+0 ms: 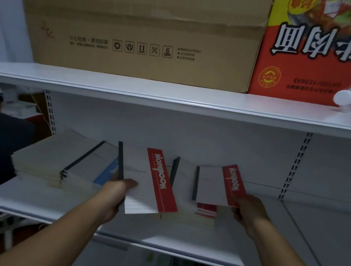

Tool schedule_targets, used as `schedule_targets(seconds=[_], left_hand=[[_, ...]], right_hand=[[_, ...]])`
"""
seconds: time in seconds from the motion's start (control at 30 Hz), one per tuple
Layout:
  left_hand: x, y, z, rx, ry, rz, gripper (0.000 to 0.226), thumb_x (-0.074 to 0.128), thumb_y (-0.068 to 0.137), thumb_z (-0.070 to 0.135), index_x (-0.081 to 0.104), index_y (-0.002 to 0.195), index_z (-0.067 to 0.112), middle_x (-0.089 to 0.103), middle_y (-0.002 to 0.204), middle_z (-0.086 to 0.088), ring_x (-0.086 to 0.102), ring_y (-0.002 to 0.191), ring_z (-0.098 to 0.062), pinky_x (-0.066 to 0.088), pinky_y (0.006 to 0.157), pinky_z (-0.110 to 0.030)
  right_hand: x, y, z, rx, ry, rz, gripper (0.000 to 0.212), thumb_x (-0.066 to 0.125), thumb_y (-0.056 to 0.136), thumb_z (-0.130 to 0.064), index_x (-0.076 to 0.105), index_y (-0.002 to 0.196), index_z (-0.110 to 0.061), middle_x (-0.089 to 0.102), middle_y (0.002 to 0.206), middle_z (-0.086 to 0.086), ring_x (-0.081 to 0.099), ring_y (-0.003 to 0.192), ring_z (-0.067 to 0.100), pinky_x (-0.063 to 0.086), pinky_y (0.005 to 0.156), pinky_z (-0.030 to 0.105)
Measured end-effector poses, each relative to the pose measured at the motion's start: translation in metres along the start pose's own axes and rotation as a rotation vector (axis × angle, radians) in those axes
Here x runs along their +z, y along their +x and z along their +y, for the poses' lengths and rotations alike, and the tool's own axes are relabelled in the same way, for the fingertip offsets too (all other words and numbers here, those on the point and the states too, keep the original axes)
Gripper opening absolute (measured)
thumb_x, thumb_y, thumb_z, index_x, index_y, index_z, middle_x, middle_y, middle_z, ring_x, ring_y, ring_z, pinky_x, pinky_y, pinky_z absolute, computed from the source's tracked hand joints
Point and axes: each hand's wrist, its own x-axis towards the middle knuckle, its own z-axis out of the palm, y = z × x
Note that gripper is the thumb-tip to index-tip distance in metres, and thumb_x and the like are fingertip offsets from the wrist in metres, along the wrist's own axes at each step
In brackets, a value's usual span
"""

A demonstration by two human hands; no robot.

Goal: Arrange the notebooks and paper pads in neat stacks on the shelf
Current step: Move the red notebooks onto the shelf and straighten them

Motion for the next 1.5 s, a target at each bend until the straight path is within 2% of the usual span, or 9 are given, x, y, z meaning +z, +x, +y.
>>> schedule_targets(seconds=[0.13,0.3,0.4,0.77,0.97,1.07,1.23,1.37,1.5], left_hand=[[0.017,0.0,-0.006,-0.064,-0.017,-0.101,0.047,0.068,0.083,0.031,0.054,0.126,0.016,0.069,0.111,-0.009,0.064,0.102,-0.027,0.052,0.087,-0.042],[0.018,0.006,-0.013,-0.109,-0.064,-0.112,0.038,0.061,0.085,0.001,0.055,0.121,0.012,0.07,0.105,-0.016,0.067,0.094,-0.035,0.056,0.074,-0.044],[0.008,0.007,-0.013,-0.122,-0.137,-0.093,0.034,0.051,0.088,-0.001,0.053,0.12,0.012,0.067,0.103,-0.017,0.064,0.092,-0.036,0.053,0.07,-0.041],[0.003,0.007,-0.019,-0.085,-0.118,-0.08,0.031,0.051,0.093,0.011,0.052,0.124,0.011,0.068,0.108,-0.017,0.065,0.095,-0.036,0.054,0.079,-0.044],[0.013,0.005,-0.026,-0.068,-0.079,-0.108,0.038,0.061,0.085,0.0,0.055,0.121,0.012,0.07,0.106,-0.017,0.067,0.094,-0.036,0.056,0.074,-0.042],[0.003,0.007,-0.025,-0.069,-0.077,-0.097,0.037,0.054,0.086,-0.003,0.055,0.122,0.009,0.068,0.105,-0.021,0.065,0.093,-0.039,0.055,0.073,-0.043],[-0.01,0.007,-0.02,-0.012,-0.009,-0.124,0.037,0.047,0.087,-0.004,0.054,0.121,0.009,0.068,0.101,-0.019,0.064,0.088,-0.036,0.051,0.066,-0.036],[0.007,0.009,-0.014,0.102,0.057,-0.203,0.032,0.045,0.088,-0.005,0.05,0.114,0.013,0.063,0.093,-0.003,0.059,0.082,-0.017,0.042,0.062,-0.026],[0.068,0.012,-0.032,0.138,0.072,-0.374,0.035,0.055,0.092,0.014,0.051,0.127,0.016,0.065,0.113,-0.003,0.062,0.102,-0.02,0.05,0.089,-0.035]], right_hand=[[0.033,-0.032,-0.008,-0.031,0.142,-0.217,0.012,0.056,0.091,-0.016,0.064,0.085,-0.01,0.064,0.056,0.002,0.056,0.047,0.015,0.043,0.042,0.018],[0.073,-0.031,0.0,-0.453,-0.531,-0.006,0.044,0.035,0.094,-0.043,0.065,0.104,-0.012,0.062,0.11,0.013,0.056,0.105,0.028,0.043,0.09,0.033],[0.064,-0.005,0.015,-0.226,-0.751,0.016,0.059,0.048,0.086,-0.05,0.05,0.128,-0.009,0.048,0.134,0.017,0.044,0.125,0.033,0.039,0.099,0.038],[0.03,-0.043,-0.011,-0.181,-0.001,-0.096,0.014,0.055,0.089,-0.009,0.065,0.079,-0.01,0.059,0.049,-0.003,0.05,0.039,0.01,0.035,0.042,0.017],[0.077,-0.04,0.005,-0.507,-0.751,-0.03,0.037,0.039,0.096,-0.035,0.063,0.107,-0.01,0.061,0.106,0.01,0.056,0.101,0.027,0.042,0.08,0.027],[0.066,-0.011,0.018,-0.263,-0.868,0.055,0.058,0.044,0.089,-0.049,0.045,0.133,-0.011,0.041,0.142,0.015,0.037,0.131,0.031,0.038,0.102,0.038],[0.021,0.002,0.014,-0.021,-0.69,0.01,0.042,0.046,0.092,-0.036,0.066,0.106,-0.002,0.067,0.109,0.021,0.064,0.089,0.03,0.046,0.072,0.028],[-0.031,-0.017,0.003,-0.054,-0.025,0.135,0.018,0.048,0.092,-0.011,0.063,0.084,-0.003,0.056,0.058,0.011,0.047,0.048,0.021,0.031,0.044,0.02],[-0.046,-0.049,0.006,-0.029,-0.006,0.095,0.014,0.05,0.088,-0.008,0.063,0.082,-0.008,0.057,0.055,0.005,0.049,0.044,0.015,0.04,0.041,0.018]])
